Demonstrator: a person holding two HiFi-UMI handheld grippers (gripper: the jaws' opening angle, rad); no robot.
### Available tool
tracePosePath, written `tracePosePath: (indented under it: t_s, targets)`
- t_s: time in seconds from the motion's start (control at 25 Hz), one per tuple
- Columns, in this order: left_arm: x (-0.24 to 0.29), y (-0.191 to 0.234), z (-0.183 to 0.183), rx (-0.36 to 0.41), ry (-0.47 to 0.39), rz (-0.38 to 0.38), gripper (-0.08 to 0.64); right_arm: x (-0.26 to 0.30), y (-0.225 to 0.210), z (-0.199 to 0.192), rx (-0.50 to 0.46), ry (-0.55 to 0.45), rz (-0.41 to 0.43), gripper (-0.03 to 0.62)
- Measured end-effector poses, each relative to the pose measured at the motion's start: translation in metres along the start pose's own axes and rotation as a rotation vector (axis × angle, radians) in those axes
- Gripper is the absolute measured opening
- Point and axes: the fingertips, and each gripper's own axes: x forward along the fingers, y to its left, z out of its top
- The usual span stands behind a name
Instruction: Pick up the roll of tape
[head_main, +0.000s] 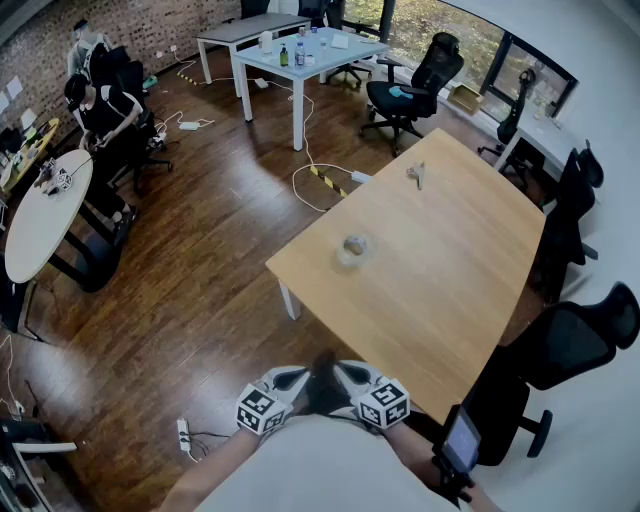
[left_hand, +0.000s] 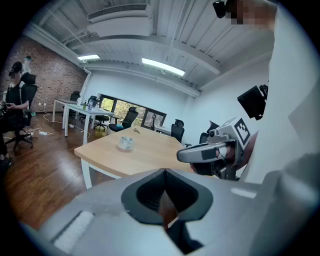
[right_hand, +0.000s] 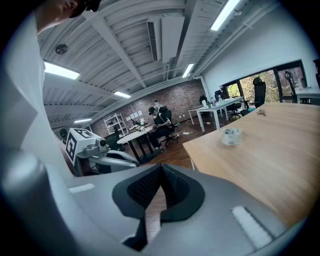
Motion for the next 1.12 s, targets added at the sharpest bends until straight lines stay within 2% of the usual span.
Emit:
tracePosePath:
  t_s: [0.2,0.88,1.12]
  targets:
    - [0.029,0.034,0.026,0.025,0.004,-0.005,0.006,0.025,-0.04,0.027,-0.016,-0.017,-0.019,0.002]
    - [0.108,0.104,0.099,0.079,0.107,-0.064,0.006,0.07,-0.131,0.087,0.062,-0.044,-0.051,0.002]
    - [0.139,0.119,0.106,0.092,0.134,-0.105,0.006,0.085,-0.162,0.095,0.081,-0.063,-0.068,0.002]
